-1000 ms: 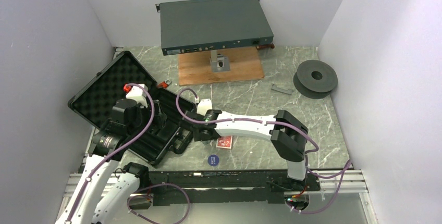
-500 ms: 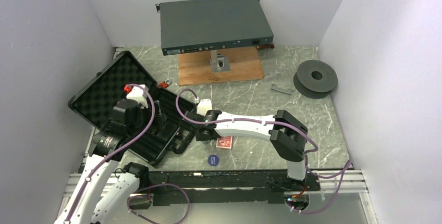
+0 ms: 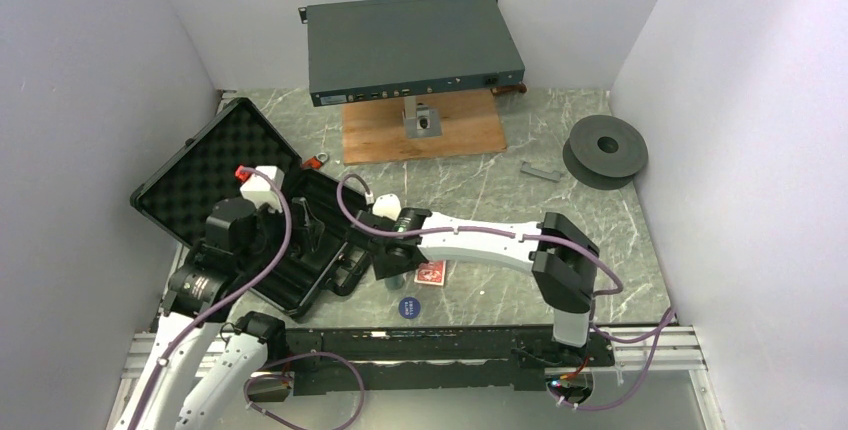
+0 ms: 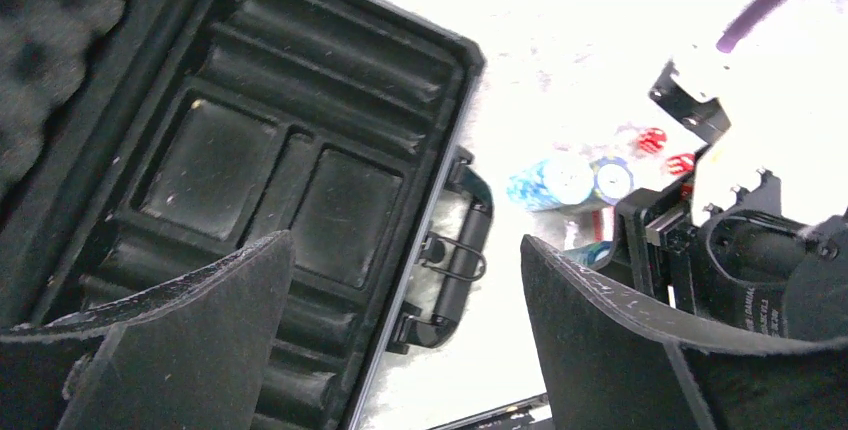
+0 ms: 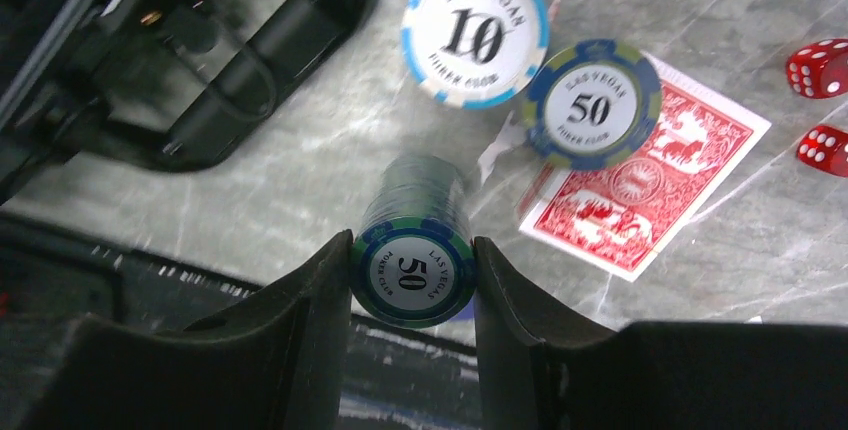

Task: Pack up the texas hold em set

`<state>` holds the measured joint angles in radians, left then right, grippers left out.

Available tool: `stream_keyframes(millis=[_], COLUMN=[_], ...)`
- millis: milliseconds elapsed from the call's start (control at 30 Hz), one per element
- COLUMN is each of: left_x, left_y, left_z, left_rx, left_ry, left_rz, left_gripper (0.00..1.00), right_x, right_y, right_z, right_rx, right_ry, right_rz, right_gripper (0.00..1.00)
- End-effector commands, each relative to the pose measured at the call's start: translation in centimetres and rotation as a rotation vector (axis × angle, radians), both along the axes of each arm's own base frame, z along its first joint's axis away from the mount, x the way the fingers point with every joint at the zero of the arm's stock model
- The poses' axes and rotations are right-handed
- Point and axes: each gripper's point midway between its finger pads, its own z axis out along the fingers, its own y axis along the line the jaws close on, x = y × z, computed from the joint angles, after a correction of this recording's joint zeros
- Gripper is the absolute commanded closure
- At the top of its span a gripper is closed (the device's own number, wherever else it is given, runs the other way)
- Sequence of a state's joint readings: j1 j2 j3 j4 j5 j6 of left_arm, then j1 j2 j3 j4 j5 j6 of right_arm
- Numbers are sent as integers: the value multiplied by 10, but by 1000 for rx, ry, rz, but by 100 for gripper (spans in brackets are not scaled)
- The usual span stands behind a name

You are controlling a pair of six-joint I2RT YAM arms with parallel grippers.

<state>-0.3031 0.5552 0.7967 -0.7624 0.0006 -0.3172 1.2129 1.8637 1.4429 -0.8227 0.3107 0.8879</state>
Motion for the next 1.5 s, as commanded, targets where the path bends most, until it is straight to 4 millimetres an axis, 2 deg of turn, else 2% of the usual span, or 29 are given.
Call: stream_keyframes(millis=[0,167,367,500,600,733,867,1000,1233,1333,1467], left_x=[-6,-20,-35,-43,-57,-64,-61,-52,-34,-27,-26], left_y=[-26,-44,-60,-77,-94,-101,-102,-108,-120,-126,-138], left_z=[29,50,88,88,86,88,95,95,97,93,93], left_rx=[-70,-79,-91,-106,-157,-166,-158,-164,-129,-95,-98], left_ry=[-138,-296,-455,-454,-442,-475,-534,-506,-528,-536,-548], left_rz=[-167,-339,-485,-619,-763,-833,-847,-864,-891,-902,-937], left_gripper=[10,14,16,21,26,31,35,40,44,46,44], right_x=[-8,-13,-7,8,18,30,38,45,33,31,27], right_y=[21,27,23,14,5,-6,-15,-19,-3,-1,3], right_z=[74,103,124,146,164,185,205,227,261,264,265], right_rx=[170,253,262,262,289,342,363,423,566,581,602], right_ry=[-15,-49,-59,-118,-149,-151,-165,-176,-146,-142,-125], right_rz=[105,228,307,307,295,282,275,261,331,339,357], right_gripper=[100,100,100,100,100,100,100,100,100,100,100])
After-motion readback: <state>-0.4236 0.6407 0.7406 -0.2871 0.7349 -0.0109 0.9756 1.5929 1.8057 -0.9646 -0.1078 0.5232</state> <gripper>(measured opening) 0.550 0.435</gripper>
